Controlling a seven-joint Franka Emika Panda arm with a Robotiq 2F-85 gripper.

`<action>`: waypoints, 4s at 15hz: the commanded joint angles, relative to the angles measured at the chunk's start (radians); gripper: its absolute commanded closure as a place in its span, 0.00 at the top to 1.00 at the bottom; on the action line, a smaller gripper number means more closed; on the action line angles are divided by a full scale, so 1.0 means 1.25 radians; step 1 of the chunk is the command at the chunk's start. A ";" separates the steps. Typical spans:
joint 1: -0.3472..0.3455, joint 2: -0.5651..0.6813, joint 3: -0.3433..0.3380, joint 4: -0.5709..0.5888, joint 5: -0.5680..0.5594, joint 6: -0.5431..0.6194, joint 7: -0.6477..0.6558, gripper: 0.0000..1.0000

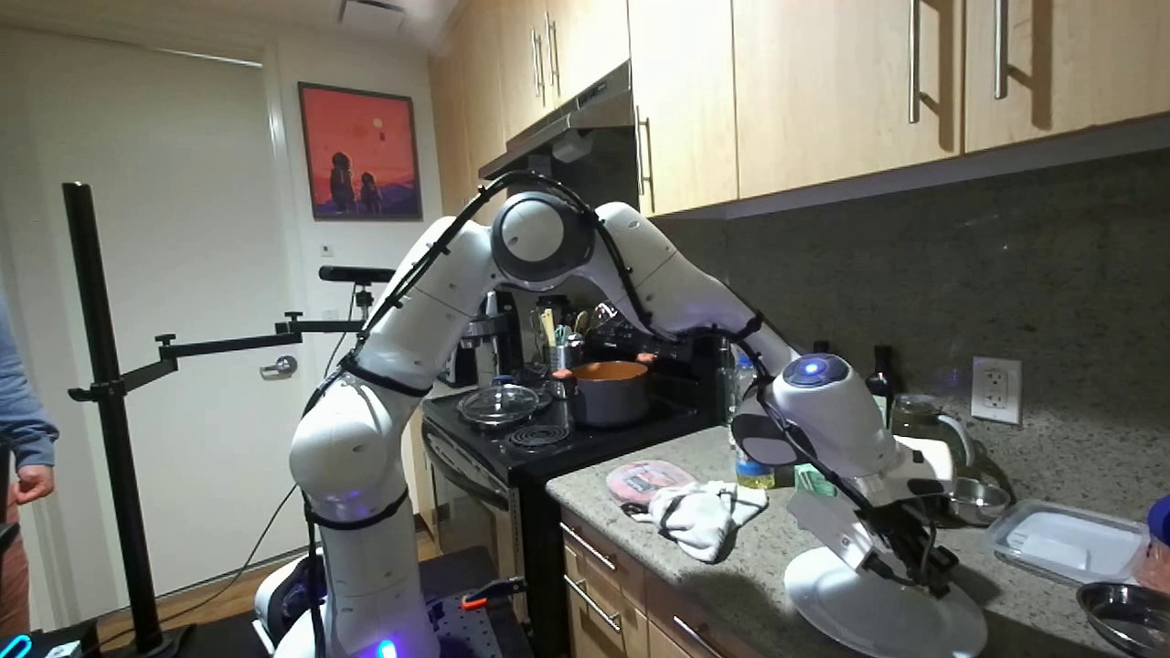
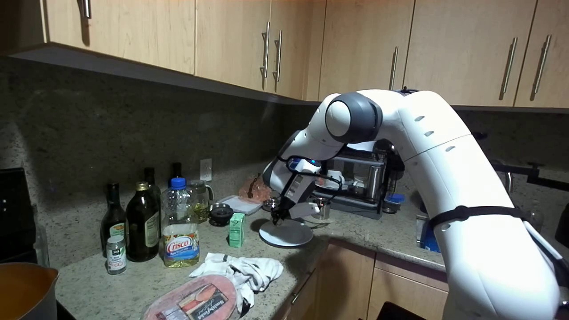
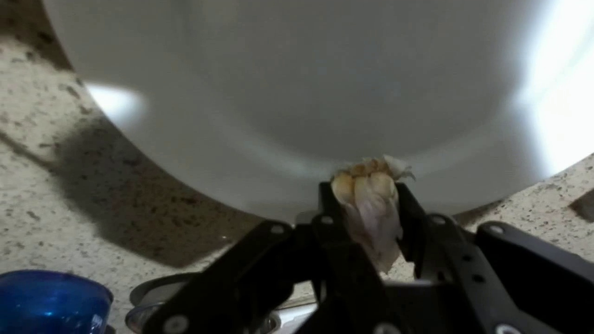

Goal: Move the bottle of oil on the white plate to the left, put the garlic on the white plate in the silver pot

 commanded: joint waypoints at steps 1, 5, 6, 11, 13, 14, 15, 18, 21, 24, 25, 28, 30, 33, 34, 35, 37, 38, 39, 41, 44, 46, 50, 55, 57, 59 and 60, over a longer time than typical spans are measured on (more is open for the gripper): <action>-0.021 -0.041 0.008 -0.016 0.031 -0.005 -0.007 0.10; -0.047 -0.064 0.006 -0.033 0.070 0.001 -0.013 0.10; -0.057 -0.069 0.004 -0.034 0.082 0.000 -0.013 0.11; -0.117 -0.094 0.002 -0.036 0.151 0.006 -0.020 0.11; -0.140 -0.105 0.001 -0.035 0.175 0.007 -0.021 0.15; -0.152 -0.112 0.001 -0.035 0.188 0.009 -0.024 0.15; -0.163 -0.118 0.002 -0.033 0.201 0.012 -0.028 0.14; -0.192 -0.131 0.005 -0.022 0.238 0.010 -0.034 0.10; -0.210 -0.133 0.006 -0.009 0.260 0.010 -0.045 0.20; -0.225 -0.120 0.004 0.015 0.272 0.004 -0.052 0.17; -0.231 -0.115 0.003 0.023 0.271 0.000 -0.050 0.17; -0.247 -0.105 0.004 0.046 0.272 -0.003 -0.049 0.17; -0.255 -0.097 0.002 0.058 0.265 -0.007 -0.043 0.17; -0.262 -0.087 0.009 0.065 0.270 -0.010 -0.043 0.15; -0.261 -0.082 0.013 0.063 0.271 -0.009 -0.044 0.14; -0.263 -0.079 0.018 0.061 0.273 -0.008 -0.046 0.14; -0.267 -0.071 0.027 0.057 0.279 -0.011 -0.049 0.10; -0.268 -0.067 0.030 0.056 0.283 -0.009 -0.050 0.14; -0.270 -0.062 0.031 0.056 0.285 -0.009 -0.050 0.13; -0.275 -0.058 0.029 0.052 0.291 -0.007 -0.052 0.16; -0.294 -0.055 0.030 0.048 0.314 -0.010 -0.056 0.16; -0.301 -0.051 0.030 0.052 0.324 -0.008 -0.054 0.14; -0.306 -0.052 0.029 0.059 0.335 -0.006 -0.054 0.39; -0.315 -0.077 0.029 0.049 0.340 -0.002 -0.068 0.79; -0.319 -0.107 0.028 0.034 0.342 0.000 -0.093 0.95; -0.324 -0.139 0.027 0.021 0.351 -0.002 -0.123 1.00; -0.324 -0.156 0.024 0.013 0.348 -0.007 -0.133 1.00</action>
